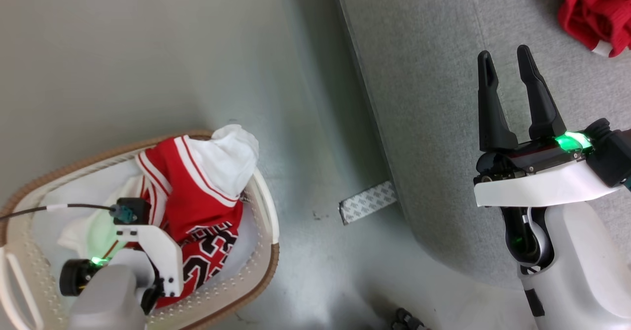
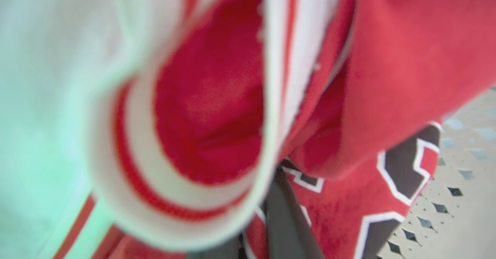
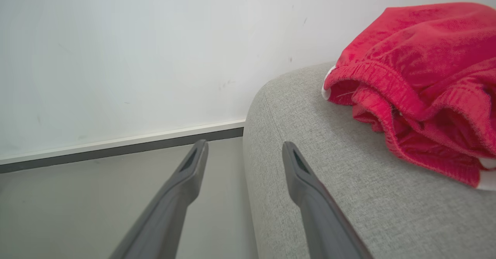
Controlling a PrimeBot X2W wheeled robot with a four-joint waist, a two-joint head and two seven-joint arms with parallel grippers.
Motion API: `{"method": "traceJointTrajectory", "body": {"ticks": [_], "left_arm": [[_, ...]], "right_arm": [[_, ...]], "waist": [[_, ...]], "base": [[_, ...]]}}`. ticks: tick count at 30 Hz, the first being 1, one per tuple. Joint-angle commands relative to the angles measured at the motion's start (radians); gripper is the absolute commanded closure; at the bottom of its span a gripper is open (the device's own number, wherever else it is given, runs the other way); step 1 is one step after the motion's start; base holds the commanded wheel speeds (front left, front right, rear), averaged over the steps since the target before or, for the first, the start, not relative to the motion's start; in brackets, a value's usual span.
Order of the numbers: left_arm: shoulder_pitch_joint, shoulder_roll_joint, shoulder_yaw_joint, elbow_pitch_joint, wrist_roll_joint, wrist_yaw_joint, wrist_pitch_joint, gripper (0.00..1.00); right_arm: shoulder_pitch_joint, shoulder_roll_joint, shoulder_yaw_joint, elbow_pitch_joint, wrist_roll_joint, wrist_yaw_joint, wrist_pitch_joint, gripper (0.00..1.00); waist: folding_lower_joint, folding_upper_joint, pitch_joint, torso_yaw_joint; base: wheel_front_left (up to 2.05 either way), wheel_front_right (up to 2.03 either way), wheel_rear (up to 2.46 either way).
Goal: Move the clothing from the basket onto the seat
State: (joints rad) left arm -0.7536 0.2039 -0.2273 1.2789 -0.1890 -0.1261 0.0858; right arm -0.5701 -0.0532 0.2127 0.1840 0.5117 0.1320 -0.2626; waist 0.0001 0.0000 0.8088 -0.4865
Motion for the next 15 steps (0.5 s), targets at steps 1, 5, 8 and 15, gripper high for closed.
{"method": "traceJointTrajectory", "body": {"ticks": [1,5,8,15], "left_arm": [[0.010,-0.002,0.007,0.003,-0.012,-0.001,-0.021,1.00],[0.027,-0.029,0.012,0.004,-0.036,-0.001,-0.078,1.00],[0.043,-0.062,-0.001,0.001,-0.041,-0.004,-0.134,1.00],[0.108,-0.132,-0.051,-0.029,-0.083,-0.005,-0.268,1.00]], "right_arm": [[-0.005,0.002,-0.006,0.004,-0.010,-0.003,-0.003,0.00],[-0.003,-0.003,-0.013,0.004,-0.031,-0.003,-0.003,0.00],[0.018,-0.026,-0.031,0.001,-0.050,-0.003,-0.003,0.00],[0.082,-0.078,-0.056,0.034,-0.069,-0.003,-0.003,0.00]], "waist": [[-0.0001,0.0000,-0.019,0.010],[-0.0001,0.0000,-0.082,0.028],[-0.0001,0.0000,-0.157,0.054],[-0.0001,0.0000,-0.369,0.138]], "base": [[0.00,0.00,0.00],[0.00,0.00,0.00],[0.00,0.00,0.00],[0.00,0.00,0.00]]}}
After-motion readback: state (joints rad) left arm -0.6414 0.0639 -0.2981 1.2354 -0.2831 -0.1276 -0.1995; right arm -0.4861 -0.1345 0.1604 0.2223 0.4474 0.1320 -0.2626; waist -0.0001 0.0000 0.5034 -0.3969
